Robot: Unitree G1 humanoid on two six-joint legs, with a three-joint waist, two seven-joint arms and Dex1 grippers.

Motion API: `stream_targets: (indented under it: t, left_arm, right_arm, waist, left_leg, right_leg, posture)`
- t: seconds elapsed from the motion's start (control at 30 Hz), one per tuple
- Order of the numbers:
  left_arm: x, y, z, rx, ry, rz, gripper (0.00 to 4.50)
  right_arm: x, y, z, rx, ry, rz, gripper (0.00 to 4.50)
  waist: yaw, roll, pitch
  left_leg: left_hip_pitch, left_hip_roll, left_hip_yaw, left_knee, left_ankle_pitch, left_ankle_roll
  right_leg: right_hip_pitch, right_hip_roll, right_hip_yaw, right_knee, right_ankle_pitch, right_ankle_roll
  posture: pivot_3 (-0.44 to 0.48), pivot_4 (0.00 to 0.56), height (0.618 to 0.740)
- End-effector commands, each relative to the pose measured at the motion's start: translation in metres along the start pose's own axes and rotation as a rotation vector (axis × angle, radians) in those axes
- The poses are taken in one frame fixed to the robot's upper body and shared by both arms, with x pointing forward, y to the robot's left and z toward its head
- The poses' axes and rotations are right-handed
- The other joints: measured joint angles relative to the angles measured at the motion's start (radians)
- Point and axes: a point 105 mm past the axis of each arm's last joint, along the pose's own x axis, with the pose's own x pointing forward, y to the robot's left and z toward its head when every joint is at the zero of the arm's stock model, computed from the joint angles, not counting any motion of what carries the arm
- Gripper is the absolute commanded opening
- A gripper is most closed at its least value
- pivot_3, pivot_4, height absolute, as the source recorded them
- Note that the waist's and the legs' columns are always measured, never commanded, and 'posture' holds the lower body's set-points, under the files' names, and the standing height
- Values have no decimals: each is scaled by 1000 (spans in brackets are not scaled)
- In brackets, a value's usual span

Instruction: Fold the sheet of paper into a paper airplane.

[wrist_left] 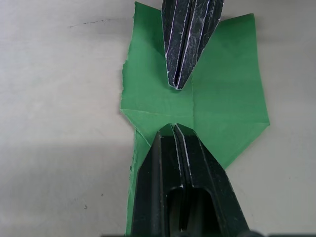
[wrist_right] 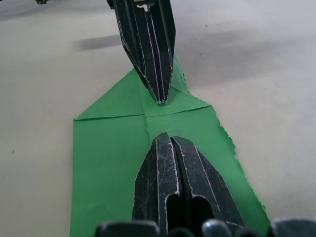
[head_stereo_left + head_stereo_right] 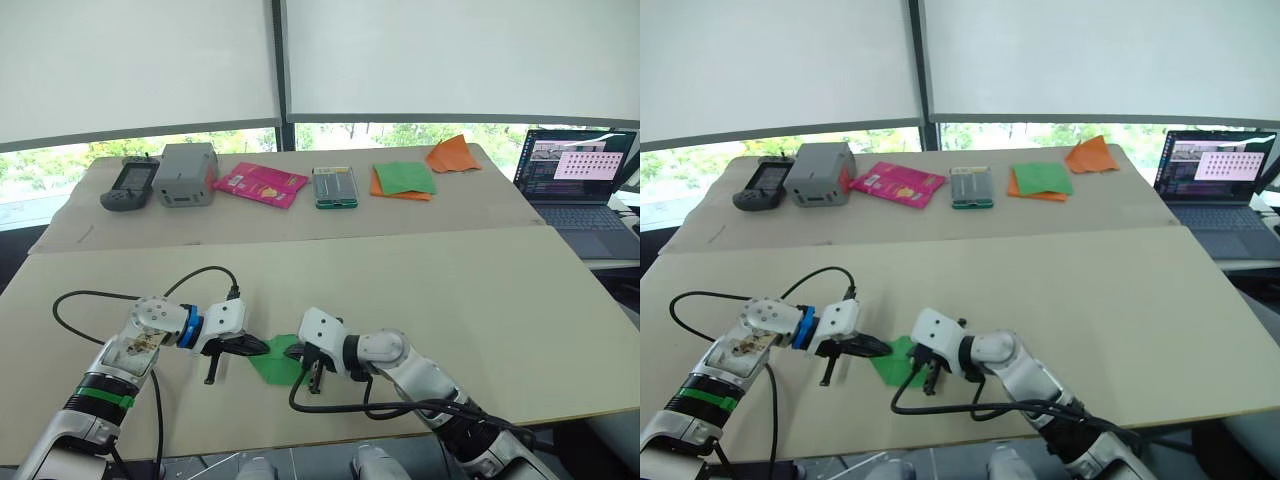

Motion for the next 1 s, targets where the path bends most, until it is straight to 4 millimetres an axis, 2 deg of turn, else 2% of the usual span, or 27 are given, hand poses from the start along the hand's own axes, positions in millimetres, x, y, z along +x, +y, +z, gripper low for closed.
stream_targets:
  t: [0.03, 0.4, 0.5, 1.0]
  left_arm:
    - [-2, -3, -9, -28, 32, 5, 0]
    - [-1, -3, -10, -28, 35, 6, 0]
    - [-1, -3, -11, -28, 36, 6, 0]
    - [-3, -4, -12, -25, 41, 8, 0]
  right_arm:
    - [4, 7, 1, -9, 5, 41, 10]
    - [6, 16, -3, -23, 26, 113, 10]
    - [6, 15, -15, -40, 89, 126, 10]
    - [-4, 22, -58, 139, 319, 152, 10]
  waist:
    - [0, 0, 0]
    - [0, 1, -1]
    - [0, 1, -1]
    - [4, 3, -5]
  left_leg:
    - [0, 0, 0, 0, 0, 0]
    - [0, 0, 0, 0, 0, 0]
    - [0, 0, 0, 0, 0, 0]
    - [1, 0, 0, 0, 0, 0]
  right_leg:
    - [0, 0, 0, 0, 0, 0]
    - [0, 0, 0, 0, 0, 0]
    - [0, 0, 0, 0, 0, 0]
    - [1, 0, 0, 0, 0, 0]
  posture:
    - [0, 150, 740]
    - [0, 150, 740]
    - [0, 150, 740]
    - [0, 150, 740]
